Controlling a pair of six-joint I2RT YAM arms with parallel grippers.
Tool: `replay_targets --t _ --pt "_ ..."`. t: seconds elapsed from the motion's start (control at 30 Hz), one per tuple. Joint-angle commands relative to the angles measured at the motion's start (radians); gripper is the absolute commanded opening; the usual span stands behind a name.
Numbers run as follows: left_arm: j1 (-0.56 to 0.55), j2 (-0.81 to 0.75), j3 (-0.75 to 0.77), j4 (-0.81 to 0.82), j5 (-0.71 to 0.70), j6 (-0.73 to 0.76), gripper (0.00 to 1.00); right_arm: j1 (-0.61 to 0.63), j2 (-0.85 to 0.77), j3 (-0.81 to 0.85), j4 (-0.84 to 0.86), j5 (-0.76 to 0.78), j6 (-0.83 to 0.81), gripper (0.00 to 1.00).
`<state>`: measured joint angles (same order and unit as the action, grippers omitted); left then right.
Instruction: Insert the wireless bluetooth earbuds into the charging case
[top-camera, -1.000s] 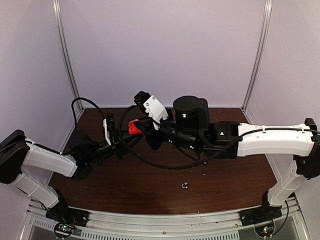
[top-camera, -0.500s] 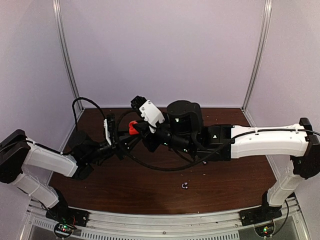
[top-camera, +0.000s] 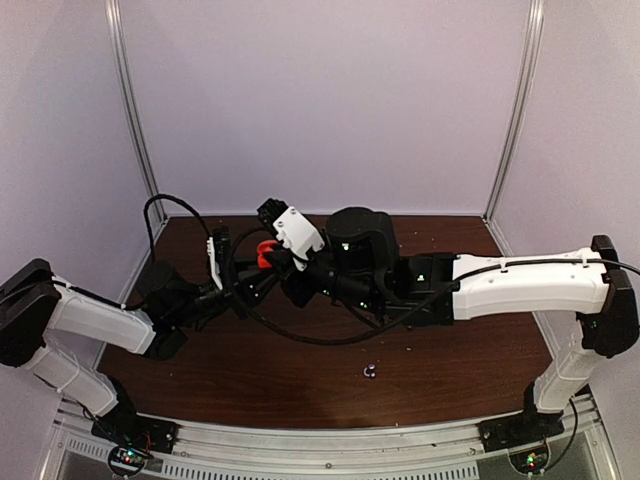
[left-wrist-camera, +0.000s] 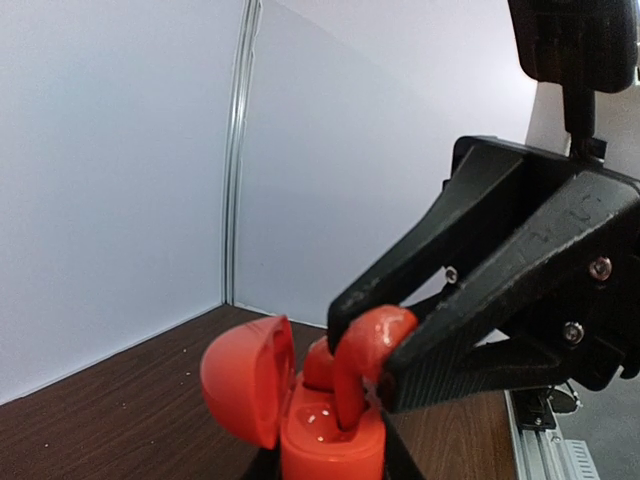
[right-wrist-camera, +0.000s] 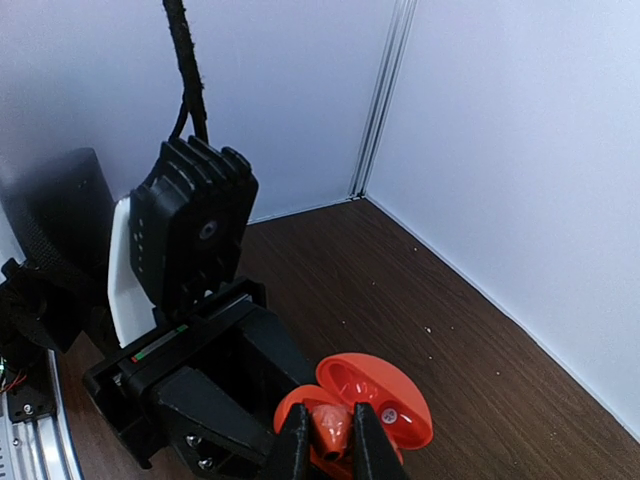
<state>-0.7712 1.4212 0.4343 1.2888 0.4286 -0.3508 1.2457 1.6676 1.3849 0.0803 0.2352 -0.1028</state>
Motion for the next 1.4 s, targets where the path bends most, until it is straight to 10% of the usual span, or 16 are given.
replay_targets --t 0.0,1.37 --pt "0.003 -0.001 0.020 0.078 -0.014 -0.013 0.00 0.001 0.009 -0.011 0.011 0.042 -0.002 0.11" --pt "0.004 -0.011 0.056 -0.049 0.158 0.014 0.00 -0.008 -0.248 -0.058 -0.112 -0.270 -0.102 0.67"
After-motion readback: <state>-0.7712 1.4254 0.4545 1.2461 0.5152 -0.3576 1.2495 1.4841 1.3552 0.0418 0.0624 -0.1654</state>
